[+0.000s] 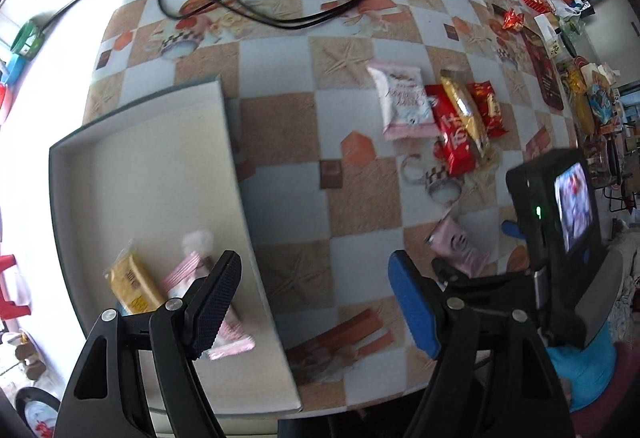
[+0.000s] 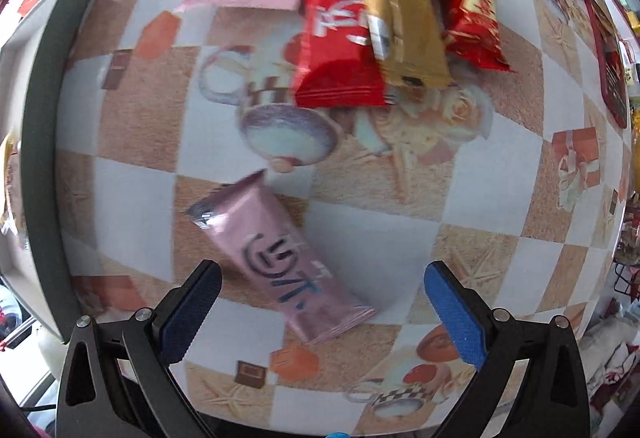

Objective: Organize snacks
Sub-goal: 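Move both open tools back over the snack pile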

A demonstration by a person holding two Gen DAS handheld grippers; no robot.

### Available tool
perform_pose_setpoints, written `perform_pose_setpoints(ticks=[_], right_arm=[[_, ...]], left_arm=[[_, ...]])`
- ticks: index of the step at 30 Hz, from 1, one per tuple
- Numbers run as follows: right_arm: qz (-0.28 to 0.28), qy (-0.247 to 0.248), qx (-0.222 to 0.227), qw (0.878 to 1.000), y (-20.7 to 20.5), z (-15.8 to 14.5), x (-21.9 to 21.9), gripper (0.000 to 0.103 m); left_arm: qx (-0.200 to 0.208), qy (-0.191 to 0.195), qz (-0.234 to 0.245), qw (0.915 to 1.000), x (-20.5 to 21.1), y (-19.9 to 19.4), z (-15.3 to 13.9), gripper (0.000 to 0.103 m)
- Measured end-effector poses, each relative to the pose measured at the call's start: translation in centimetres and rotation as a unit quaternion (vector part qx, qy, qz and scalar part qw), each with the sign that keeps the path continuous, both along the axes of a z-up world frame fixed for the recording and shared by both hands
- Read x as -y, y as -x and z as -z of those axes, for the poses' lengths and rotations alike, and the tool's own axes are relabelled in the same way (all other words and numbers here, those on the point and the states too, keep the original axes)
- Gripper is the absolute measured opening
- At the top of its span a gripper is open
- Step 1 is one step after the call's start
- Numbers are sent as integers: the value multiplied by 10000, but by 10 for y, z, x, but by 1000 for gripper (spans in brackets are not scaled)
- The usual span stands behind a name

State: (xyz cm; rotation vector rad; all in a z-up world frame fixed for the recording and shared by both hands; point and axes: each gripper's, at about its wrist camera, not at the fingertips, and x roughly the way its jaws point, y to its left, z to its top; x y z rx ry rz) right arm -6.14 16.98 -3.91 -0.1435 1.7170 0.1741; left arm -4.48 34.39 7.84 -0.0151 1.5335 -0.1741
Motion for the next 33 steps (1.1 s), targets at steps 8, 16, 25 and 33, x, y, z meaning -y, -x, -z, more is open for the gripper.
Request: perform_pose_setpoints(ticks=[8, 16, 25, 33], right_arm=[[217, -74, 37, 9997, -7, 2, 46, 102], [123, -91, 21, 9999, -3, 1, 58, 103], [121, -108, 82, 9998, 9, 3, 24, 103], [119, -108, 99, 9998, 12, 2, 23, 103]], left_arm=[[-179, 93, 20, 9998, 42, -49, 22, 79], [-285, -3, -40, 9996, 74, -94, 46, 79], [-618, -132, -265, 9976, 79, -117, 77, 79], [-545, -633, 88, 9965, 92, -121, 88, 80]])
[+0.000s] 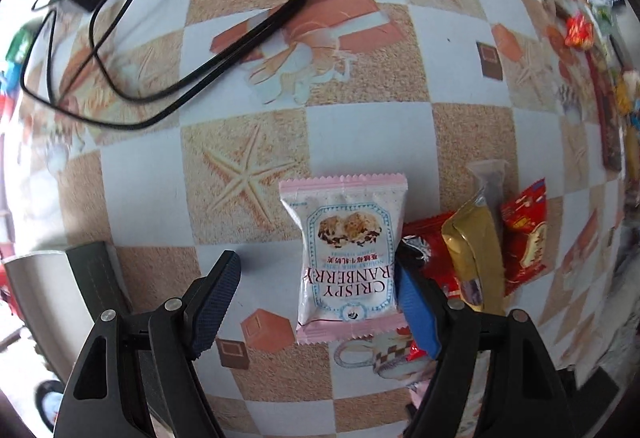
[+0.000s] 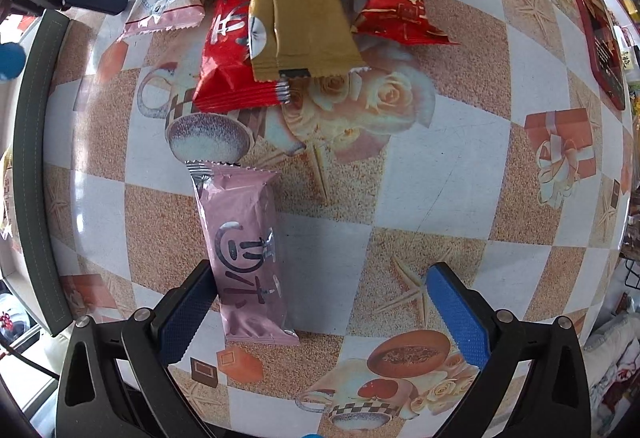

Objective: Organize snacks
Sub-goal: 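Move both open tools back over the snack pile, then grasp a pink Crispy Cranberry pack with the left tool while the right tool grasps the pink bar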

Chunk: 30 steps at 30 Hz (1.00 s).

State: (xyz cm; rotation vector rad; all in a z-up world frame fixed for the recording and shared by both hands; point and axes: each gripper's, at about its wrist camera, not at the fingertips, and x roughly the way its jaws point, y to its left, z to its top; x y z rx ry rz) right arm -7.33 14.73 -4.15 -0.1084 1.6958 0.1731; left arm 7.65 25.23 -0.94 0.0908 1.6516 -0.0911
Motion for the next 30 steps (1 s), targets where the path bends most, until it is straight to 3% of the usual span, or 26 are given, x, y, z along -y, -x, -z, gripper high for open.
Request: perform_pose_setpoints(ticks=[4, 6, 8, 9, 19, 26, 30], right_arm=[[3, 1, 18, 10000, 1, -2, -1, 103], [4, 1, 15, 10000, 1, -2, -1, 103], [3, 1, 13, 10000, 1, -2, -1, 103], [8, 1, 13, 10000, 1, -2, -1, 103], [21, -8, 71, 10000, 3, -4, 0, 103], [44, -3, 75, 10000, 4, -5, 0, 103], [51, 14, -40, 10000, 2, -5, -1, 103]], left_arm=[[54, 10, 80, 10000, 13, 3, -1, 73], [96, 7, 196, 9998, 18, 4, -4, 64], [125, 16, 308, 9994, 21, 10, -8, 44], [117, 20, 355, 9993, 22, 13, -9, 43], [95, 20, 395, 9992, 0, 95, -16, 44], [123, -26, 407, 9991, 2, 88, -14, 65], [124, -16, 401, 9991, 7, 82, -13, 66]])
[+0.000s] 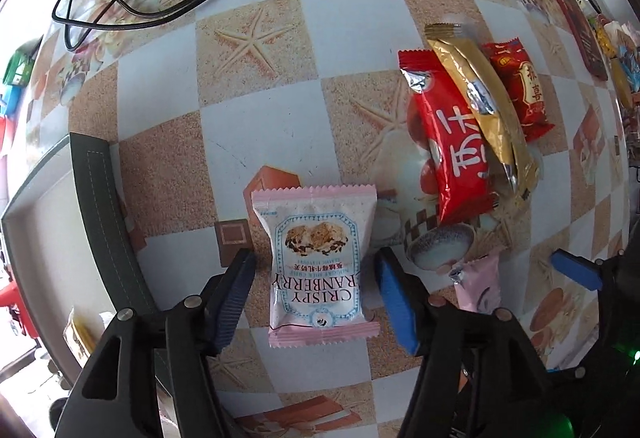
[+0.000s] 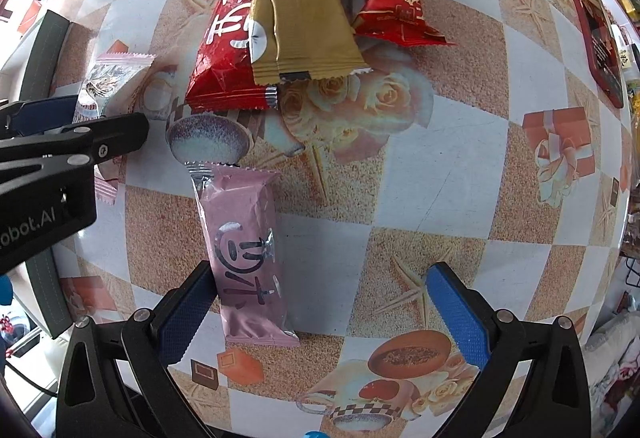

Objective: Organize snacks
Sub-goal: 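Grasp a pink Crispy Cranberry pack with the left tool while the right tool grasps the pink bar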

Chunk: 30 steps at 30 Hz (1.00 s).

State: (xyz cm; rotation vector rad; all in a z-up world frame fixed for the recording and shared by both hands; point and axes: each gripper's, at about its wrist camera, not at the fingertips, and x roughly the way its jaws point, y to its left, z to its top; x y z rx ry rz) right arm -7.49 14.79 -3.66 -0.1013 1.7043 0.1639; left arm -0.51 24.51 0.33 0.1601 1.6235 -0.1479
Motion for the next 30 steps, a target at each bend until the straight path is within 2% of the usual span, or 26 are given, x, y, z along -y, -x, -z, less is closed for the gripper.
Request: perform_pose_setpoints(ticks=[3, 6, 8, 11, 13, 14, 15, 22, 30], right_arm=[[75, 19, -155, 9999, -6, 2, 1, 103], [169, 25, -160, 9997, -8, 0, 0, 102], [145, 12, -113, 9998, -10, -3, -3, 96], [-29, 10, 5, 10000, -11, -13, -12, 75], [-103, -4, 97, 9999, -13, -20, -15, 42], [-116, -17, 120, 9999, -14, -22, -16, 32], [-101, -36, 108, 9999, -14, -23, -16, 29], [-7, -53, 27, 10000, 2, -24, -6, 29], [86, 16, -37, 10000, 11, -24, 1, 29]], left_arm=[[-13, -3, 70, 10000, -7, 1, 4, 65], [28, 4, 223, 9997, -3, 9, -2, 46], [18, 21, 309, 9995, 1, 16, -4, 42], [-8, 89, 294, 9995, -2, 24, -5, 41], [-47, 85, 258, 9996, -5, 32, -5, 41], [-62, 73, 260, 9996, -5, 36, -5, 41], [-78, 43, 297, 9995, -5, 42, -5, 41], [-34, -106, 548, 9984, 0, 77, -5, 42], [-11, -76, 575, 9983, 7, 78, -4, 43]])
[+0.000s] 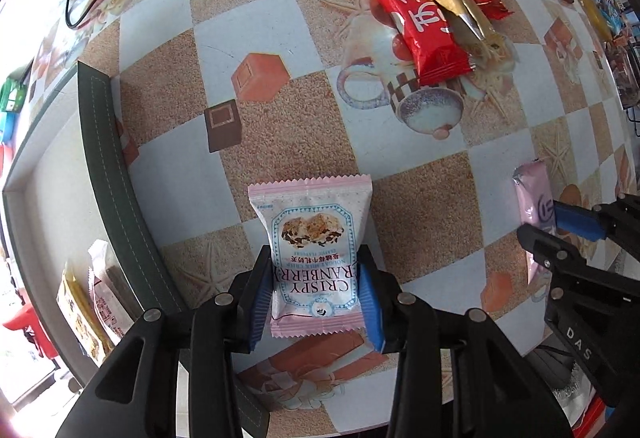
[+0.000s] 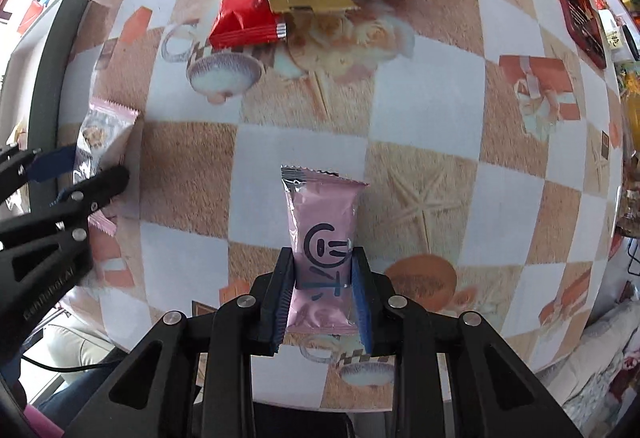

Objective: Organize snacks
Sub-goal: 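Grasp a pink Crispy Cranberry pack with the left tool while the right tool grasps the pink bar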

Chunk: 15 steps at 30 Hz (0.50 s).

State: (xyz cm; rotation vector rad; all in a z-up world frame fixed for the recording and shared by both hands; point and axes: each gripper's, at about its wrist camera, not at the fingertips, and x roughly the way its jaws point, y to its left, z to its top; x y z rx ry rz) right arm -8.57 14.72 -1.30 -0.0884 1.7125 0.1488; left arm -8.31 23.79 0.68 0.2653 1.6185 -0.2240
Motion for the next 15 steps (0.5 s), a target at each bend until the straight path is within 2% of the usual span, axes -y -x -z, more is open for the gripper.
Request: perform_pose_setpoints(ticks=[15], right_arm=[[-6, 5, -10, 10000, -1, -1, -1, 29]], left_arm=[[32, -1, 5, 10000, -5, 2, 0, 45]])
